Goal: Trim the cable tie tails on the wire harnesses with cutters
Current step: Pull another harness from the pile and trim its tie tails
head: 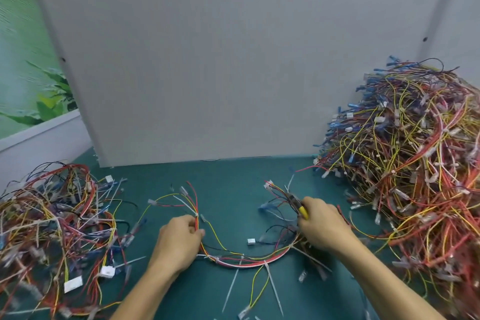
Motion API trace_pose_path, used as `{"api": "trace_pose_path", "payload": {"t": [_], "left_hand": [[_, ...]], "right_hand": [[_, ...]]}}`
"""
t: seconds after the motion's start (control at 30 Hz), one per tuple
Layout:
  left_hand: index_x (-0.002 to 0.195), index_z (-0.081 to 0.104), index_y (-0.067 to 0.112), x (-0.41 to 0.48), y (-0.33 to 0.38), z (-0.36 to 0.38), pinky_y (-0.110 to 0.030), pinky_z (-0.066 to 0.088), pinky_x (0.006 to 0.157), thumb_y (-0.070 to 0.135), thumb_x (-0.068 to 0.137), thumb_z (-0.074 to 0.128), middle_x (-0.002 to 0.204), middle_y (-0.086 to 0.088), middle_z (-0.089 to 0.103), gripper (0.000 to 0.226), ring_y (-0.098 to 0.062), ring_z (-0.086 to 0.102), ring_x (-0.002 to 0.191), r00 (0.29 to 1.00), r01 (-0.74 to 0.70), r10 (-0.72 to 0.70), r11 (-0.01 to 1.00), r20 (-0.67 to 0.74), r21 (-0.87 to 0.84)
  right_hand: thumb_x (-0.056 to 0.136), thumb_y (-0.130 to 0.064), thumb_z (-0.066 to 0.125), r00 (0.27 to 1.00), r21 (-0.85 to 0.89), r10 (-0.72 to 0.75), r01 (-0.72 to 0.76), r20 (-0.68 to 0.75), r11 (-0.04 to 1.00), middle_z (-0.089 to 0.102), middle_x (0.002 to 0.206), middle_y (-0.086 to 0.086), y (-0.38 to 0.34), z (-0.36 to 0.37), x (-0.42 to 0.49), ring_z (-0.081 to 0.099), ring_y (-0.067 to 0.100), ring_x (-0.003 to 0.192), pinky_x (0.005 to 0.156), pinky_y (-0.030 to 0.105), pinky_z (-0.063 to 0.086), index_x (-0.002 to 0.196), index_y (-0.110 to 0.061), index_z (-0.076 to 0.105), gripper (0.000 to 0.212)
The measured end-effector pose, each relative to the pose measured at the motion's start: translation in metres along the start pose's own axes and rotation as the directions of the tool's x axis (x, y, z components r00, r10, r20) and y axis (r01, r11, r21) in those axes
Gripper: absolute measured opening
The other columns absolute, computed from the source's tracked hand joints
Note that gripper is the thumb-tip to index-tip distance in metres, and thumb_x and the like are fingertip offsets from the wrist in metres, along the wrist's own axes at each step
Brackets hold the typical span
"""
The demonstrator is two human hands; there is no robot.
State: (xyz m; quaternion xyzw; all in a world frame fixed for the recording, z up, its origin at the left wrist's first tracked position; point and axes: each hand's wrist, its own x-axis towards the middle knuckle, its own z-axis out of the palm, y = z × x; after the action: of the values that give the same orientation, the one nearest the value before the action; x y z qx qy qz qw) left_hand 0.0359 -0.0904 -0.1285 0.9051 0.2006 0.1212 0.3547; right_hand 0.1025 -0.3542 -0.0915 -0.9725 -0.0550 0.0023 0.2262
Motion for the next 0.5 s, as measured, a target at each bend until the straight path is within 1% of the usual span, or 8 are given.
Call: {"api": "trace_pose_path", "payload": {"t": [0.07,0.13,0.2,0.3,0.37,0.43,0.5], "left_hand": [[0.071,0.061,0.015,0.001,-0.002,0.003,-0.032,0.052,0.063,0.022,0.084,0.064,0.058,0.000,0.064,0.015,-0.023,0.062,0.060,1.000,-0.010,0.009,1.000,-0.007,-0.002],[0.072,0.062,0.014,0.002,-0.004,0.004,-0.034,0.052,0.062,0.021,0.084,0.064,0.059,-0.001,0.064,0.014,-0.024,0.062,0.061,1.000,-0.015,0.015,1.000,-0.012,-0.005],[0.073,0.062,0.014,0.004,-0.007,0.005,-0.035,0.053,0.061,0.021,0.084,0.064,0.059,-0.003,0.064,0.013,-0.025,0.062,0.062,1.000,-0.016,0.016,1.000,-0.011,-0.008],[0.072,0.062,0.013,0.006,-0.009,0.006,-0.037,0.053,0.061,0.020,0.084,0.065,0.059,-0.005,0.063,0.014,-0.025,0.060,0.061,1.000,-0.019,0.019,1.000,-0.007,-0.016],[0.072,0.062,0.013,0.006,-0.009,0.006,-0.037,0.053,0.061,0.020,0.084,0.065,0.060,-0.006,0.063,0.014,-0.027,0.062,0.062,1.000,-0.019,0.019,1.000,-0.005,-0.021],[0.072,0.062,0.013,0.005,-0.009,0.006,-0.037,0.053,0.061,0.020,0.084,0.066,0.060,-0.006,0.063,0.014,-0.029,0.063,0.064,1.000,-0.025,0.025,0.999,-0.001,-0.019],[0.073,0.062,0.012,0.005,-0.008,0.006,-0.036,0.053,0.061,0.020,0.084,0.066,0.058,-0.004,0.060,0.014,-0.029,0.063,0.065,1.000,-0.027,0.027,0.999,0.002,-0.017]], "right_hand": [[0.093,-0.033,0.050,0.999,0.053,0.038,-0.037,-0.008,0.998,0.061,0.102,0.012,0.007,0.002,0.004,0.055,0.034,0.098,0.074,0.036,0.040,0.088,-0.018,0.048,0.016],[0.094,-0.043,0.051,0.997,0.125,0.063,-0.057,-0.043,0.990,0.053,0.102,0.012,0.011,0.001,0.008,0.052,0.033,0.095,0.075,0.035,0.038,0.091,-0.021,0.048,0.023],[0.094,-0.044,0.051,0.990,0.220,0.082,-0.056,-0.113,0.974,0.045,0.099,0.009,0.014,0.000,0.010,0.049,0.030,0.087,0.077,0.037,0.039,0.095,-0.019,0.050,0.025],[0.096,-0.040,0.052,0.955,0.294,0.124,-0.041,-0.271,0.955,0.042,0.100,0.008,0.016,-0.002,0.015,0.044,0.027,0.081,0.079,0.037,0.038,0.094,-0.017,0.051,0.024],[0.097,-0.035,0.052,0.895,0.355,0.216,-0.070,-0.390,0.932,0.043,0.104,0.011,0.018,-0.006,0.022,0.040,0.025,0.079,0.075,0.035,0.032,0.101,-0.012,0.053,0.023],[0.097,-0.028,0.054,0.810,0.448,0.336,-0.102,-0.481,0.888,0.049,0.109,0.017,0.023,-0.013,0.032,0.040,0.025,0.080,0.074,0.033,0.029,0.106,-0.006,0.056,0.024],[0.095,-0.026,0.056,0.751,0.533,0.441,-0.141,-0.492,0.834,0.055,0.111,0.023,0.028,-0.023,0.044,0.050,0.033,0.088,0.077,0.036,0.034,0.107,-0.002,0.059,0.027]]}}
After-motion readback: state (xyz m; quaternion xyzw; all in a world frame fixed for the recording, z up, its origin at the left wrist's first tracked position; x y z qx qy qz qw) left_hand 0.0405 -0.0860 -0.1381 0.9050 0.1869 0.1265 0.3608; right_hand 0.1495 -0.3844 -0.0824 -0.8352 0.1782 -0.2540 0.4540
